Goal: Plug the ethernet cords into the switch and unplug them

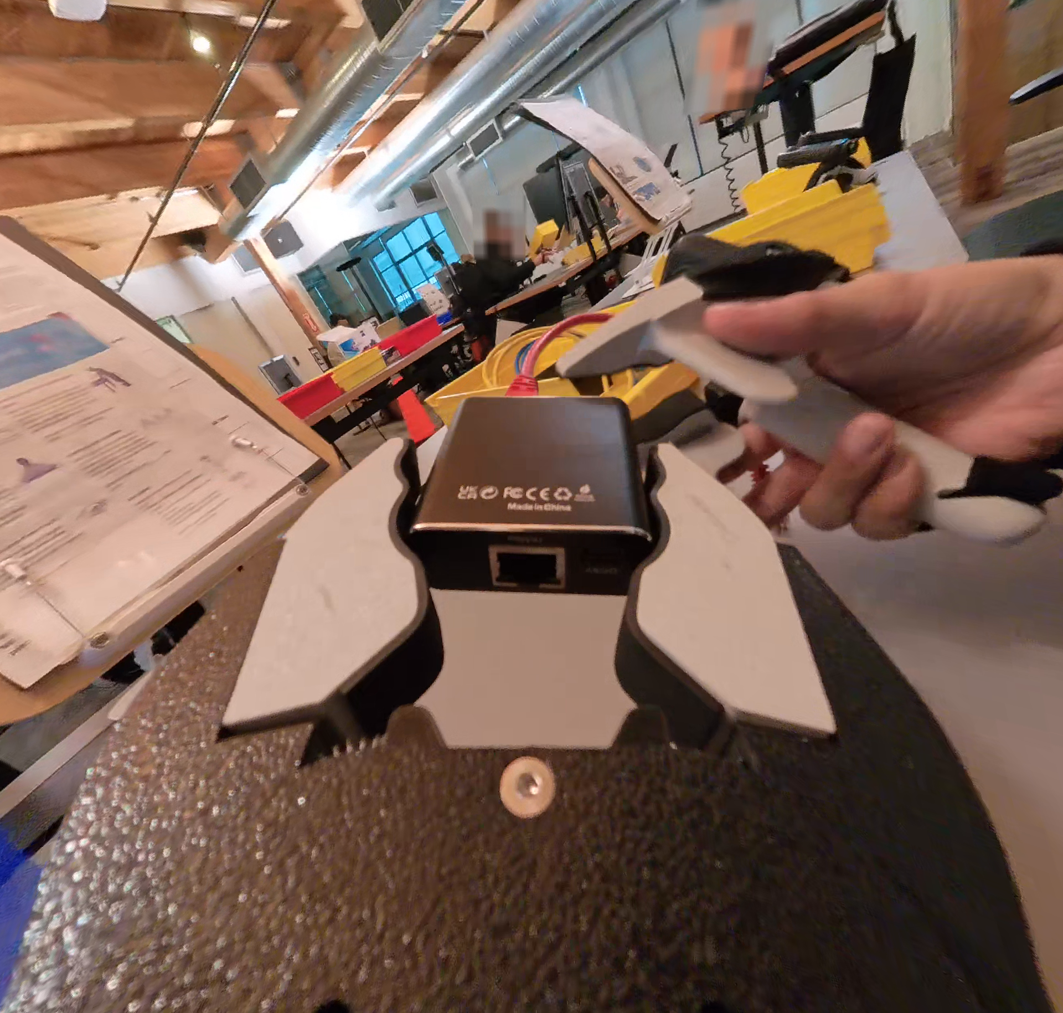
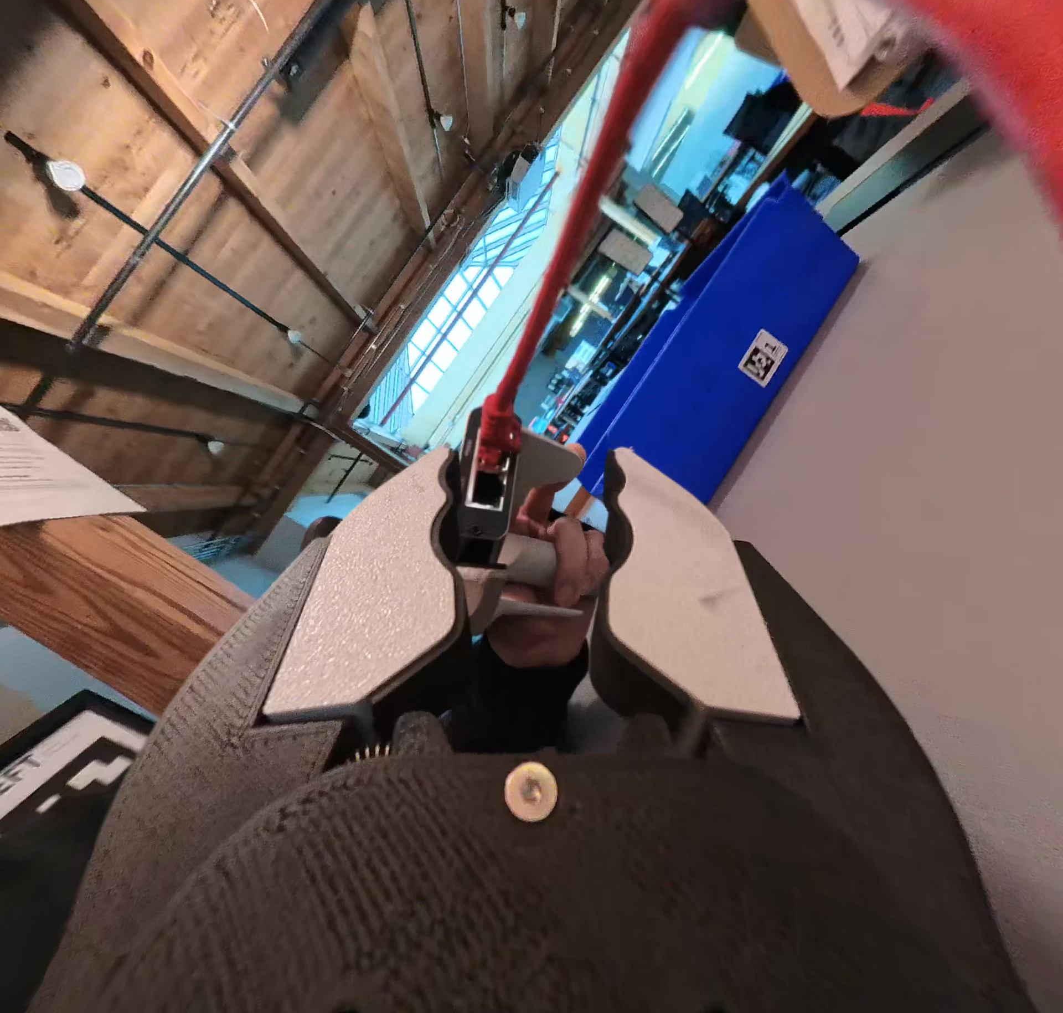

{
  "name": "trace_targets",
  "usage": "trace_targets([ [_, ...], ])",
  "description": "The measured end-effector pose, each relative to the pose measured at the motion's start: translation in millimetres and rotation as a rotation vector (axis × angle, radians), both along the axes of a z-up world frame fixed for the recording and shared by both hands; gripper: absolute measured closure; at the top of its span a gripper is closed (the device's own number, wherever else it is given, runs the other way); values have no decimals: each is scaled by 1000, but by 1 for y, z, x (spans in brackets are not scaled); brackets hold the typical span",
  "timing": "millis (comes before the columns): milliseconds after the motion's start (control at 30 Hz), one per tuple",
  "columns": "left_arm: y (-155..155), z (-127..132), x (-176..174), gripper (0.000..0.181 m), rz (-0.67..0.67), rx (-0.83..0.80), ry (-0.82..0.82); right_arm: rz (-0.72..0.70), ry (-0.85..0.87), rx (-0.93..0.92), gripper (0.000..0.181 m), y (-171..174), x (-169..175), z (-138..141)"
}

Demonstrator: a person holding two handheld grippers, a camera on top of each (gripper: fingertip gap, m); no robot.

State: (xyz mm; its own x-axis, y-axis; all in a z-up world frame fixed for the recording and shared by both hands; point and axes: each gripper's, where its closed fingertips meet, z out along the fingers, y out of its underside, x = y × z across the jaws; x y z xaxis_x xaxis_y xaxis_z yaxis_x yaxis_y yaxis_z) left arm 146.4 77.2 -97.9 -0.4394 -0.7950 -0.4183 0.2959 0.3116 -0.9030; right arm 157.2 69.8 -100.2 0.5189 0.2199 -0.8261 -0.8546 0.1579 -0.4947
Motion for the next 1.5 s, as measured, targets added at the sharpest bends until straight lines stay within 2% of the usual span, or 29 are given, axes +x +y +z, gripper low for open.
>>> trace_targets([
  [100, -5, -1, 0, 107, 1, 15, -3, 84, 27, 45, 142, 4, -12, 0],
  [433, -11, -5, 0, 107, 41, 78, -19, 58, 128, 156, 167, 1, -9, 7],
  [967, -15, -12, 3, 107, 118, 180, -75, 19, 289, 303, 169, -1, -6, 1],
  [1367, -16, -12, 5, 107, 143, 143, -64, -22, 302, 310, 169, -4, -4, 0],
  [1500, -16, -13, 5, 107, 128, 122, -52, 12, 293, 289, 169, -3, -4, -1],
])
